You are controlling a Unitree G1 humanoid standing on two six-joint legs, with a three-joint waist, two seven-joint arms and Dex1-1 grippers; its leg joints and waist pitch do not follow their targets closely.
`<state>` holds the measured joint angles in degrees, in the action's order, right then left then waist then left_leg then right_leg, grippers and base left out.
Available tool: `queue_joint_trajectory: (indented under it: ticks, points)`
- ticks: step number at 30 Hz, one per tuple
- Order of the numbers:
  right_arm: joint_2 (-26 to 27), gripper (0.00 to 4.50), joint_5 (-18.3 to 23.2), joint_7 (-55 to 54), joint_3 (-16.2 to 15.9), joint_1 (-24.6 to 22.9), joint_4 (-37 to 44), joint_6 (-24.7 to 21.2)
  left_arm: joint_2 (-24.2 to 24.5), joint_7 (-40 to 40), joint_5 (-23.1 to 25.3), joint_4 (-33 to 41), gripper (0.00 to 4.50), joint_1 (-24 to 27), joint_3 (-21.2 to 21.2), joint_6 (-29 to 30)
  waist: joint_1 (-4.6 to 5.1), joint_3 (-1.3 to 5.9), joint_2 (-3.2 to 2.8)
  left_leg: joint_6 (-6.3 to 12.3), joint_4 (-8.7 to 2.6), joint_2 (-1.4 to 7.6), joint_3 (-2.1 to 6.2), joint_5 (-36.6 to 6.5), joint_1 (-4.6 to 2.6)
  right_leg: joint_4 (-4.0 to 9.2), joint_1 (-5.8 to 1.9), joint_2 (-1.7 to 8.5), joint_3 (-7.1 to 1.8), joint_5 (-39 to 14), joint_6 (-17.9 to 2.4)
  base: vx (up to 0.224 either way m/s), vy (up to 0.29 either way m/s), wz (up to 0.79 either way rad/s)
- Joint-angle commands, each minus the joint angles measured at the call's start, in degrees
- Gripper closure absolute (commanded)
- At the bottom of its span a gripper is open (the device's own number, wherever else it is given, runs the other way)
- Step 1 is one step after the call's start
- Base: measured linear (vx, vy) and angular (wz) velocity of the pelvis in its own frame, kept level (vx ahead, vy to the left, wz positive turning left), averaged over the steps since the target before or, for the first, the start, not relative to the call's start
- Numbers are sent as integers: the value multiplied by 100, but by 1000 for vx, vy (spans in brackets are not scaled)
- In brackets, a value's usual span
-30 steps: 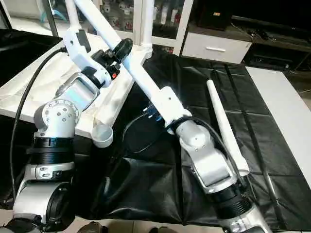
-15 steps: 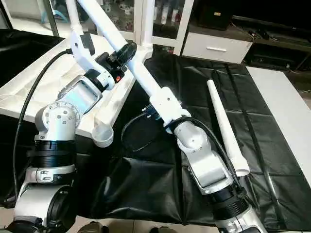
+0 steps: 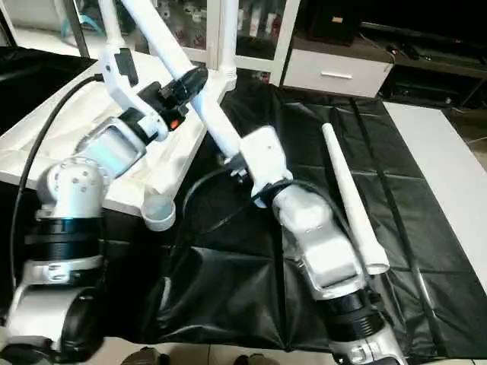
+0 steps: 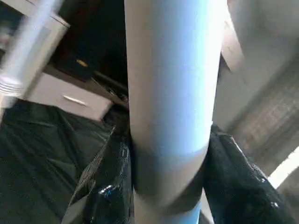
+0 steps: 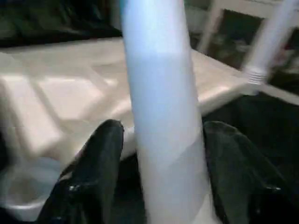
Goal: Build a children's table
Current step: Pick table leg
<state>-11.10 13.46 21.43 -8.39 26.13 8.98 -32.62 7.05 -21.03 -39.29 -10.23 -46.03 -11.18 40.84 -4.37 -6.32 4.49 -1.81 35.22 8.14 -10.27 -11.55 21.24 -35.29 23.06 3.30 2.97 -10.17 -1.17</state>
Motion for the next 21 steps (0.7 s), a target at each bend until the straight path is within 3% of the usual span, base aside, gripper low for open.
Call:
queue_joint_trajectory:
  ticks: [1,4,7,8,10,11,15,17,18,21]
  points:
    - [-239,132,559,417,472,160,161,-555,156,-475,-197,153,273,-115,256,321,21,461,-130,-1,-475,512,215,-662,-136,311,-293,565,-352,-381,-1296,0,0,0]
    - [-859,118,976,1159,708,284,70,-1216,466,-1074,-456,241,273,-163,378,695,-40,453,-151,-70,-466,500,199,-645,-146,314,-318,564,-355,-492,-1345,0,0,0]
    - [-1107,118,1288,1395,964,318,-3,-1534,616,-1409,-590,247,273,-197,383,871,-57,453,-152,-53,-458,495,195,-597,-132,328,-325,586,-360,-478,-1401,0,0,0]
    - [-1261,118,1645,1608,1140,318,33,-1818,668,-1551,-696,221,273,-239,314,965,-76,459,-150,-39,-448,493,201,-525,-118,316,-339,600,-356,-462,-1462,0,0,0]
    - [-1392,118,1867,1788,1215,301,82,-1995,680,-1621,-775,183,273,-278,240,1006,-77,444,-137,-19,-447,501,198,-547,-115,331,-336,602,-353,-536,-1504,0,0,0]
    - [-1601,118,2268,2070,1410,261,142,-2269,733,-1742,-884,99,273,-347,164,1070,-80,442,-133,5,-444,499,195,-583,-127,345,-342,599,-351,-637,-1508,0,0,0]
    - [-1785,118,2886,2375,1902,306,-20,-2741,866,-2054,-1013,3,273,-421,177,1185,-91,439,-124,48,-439,496,201,-562,-115,365,-336,606,-344,-833,-1488,0,0,0]
    - [-1823,118,3011,2439,1991,328,-76,-2866,883,-2109,-1036,-8,273,-433,176,1219,-95,433,-126,21,-435,494,195,-563,-119,379,-323,610,-339,-953,-1502,0,0,0]
    - [-1838,118,3104,2480,2054,344,-120,-2936,897,-2153,-1041,-9,273,-440,191,1241,-106,437,-177,5,-431,493,201,-570,-120,376,-324,615,-338,-958,-1514,0,0,0]
    - [-1920,118,3347,2574,2110,362,-166,-3097,895,-2210,-1072,-10,273,-461,198,1283,-100,443,-139,17,-432,502,201,-545,-111,382,-333,614,-333,-956,-1509,0,0,0]
